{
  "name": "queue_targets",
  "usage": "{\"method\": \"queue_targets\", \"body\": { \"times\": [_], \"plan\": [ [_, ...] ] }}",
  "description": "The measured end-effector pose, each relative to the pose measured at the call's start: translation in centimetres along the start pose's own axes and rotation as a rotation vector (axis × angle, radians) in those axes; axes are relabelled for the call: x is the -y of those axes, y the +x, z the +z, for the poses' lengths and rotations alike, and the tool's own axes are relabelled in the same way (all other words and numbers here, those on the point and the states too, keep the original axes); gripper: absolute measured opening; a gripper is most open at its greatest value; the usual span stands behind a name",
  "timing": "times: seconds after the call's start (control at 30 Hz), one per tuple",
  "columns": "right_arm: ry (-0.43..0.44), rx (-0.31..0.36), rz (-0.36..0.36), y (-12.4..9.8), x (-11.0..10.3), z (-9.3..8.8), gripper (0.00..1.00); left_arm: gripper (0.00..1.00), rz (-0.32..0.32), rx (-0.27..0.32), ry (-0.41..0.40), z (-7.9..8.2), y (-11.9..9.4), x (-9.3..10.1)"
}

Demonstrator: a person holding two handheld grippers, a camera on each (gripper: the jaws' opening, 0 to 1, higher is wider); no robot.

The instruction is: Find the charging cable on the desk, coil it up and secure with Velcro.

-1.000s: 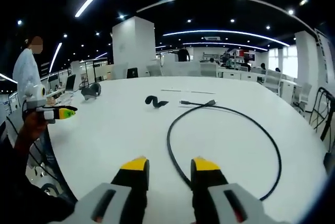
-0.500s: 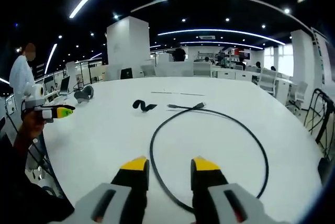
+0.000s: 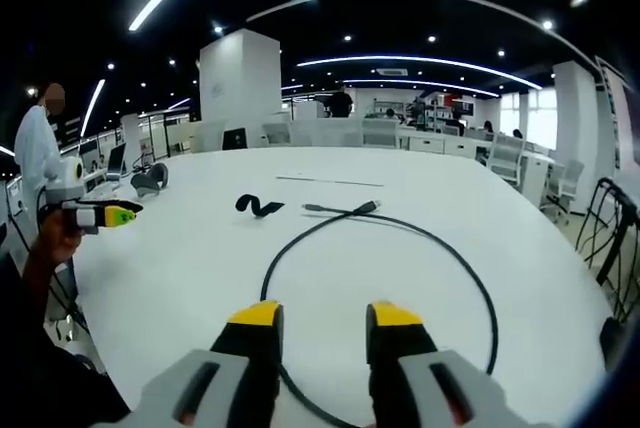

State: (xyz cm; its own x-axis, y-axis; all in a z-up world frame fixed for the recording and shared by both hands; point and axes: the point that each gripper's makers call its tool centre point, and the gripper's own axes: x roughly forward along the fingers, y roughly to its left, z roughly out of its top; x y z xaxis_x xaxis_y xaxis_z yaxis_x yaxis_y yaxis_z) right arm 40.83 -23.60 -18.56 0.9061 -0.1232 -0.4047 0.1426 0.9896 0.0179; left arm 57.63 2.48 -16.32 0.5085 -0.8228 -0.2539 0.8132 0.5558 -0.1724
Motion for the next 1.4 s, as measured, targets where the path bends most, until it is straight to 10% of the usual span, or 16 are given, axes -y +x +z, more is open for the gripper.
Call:
{"method": "queue_targets", "body": {
  "times": [1.4],
  "plan": [
    [-0.036, -0.03, -0.011, 2.7, 5.6, 1.8, 0.36, 0.4, -0.177, -0.047, -0.003, 0.9, 7.8, 7.8]
  ]
}}
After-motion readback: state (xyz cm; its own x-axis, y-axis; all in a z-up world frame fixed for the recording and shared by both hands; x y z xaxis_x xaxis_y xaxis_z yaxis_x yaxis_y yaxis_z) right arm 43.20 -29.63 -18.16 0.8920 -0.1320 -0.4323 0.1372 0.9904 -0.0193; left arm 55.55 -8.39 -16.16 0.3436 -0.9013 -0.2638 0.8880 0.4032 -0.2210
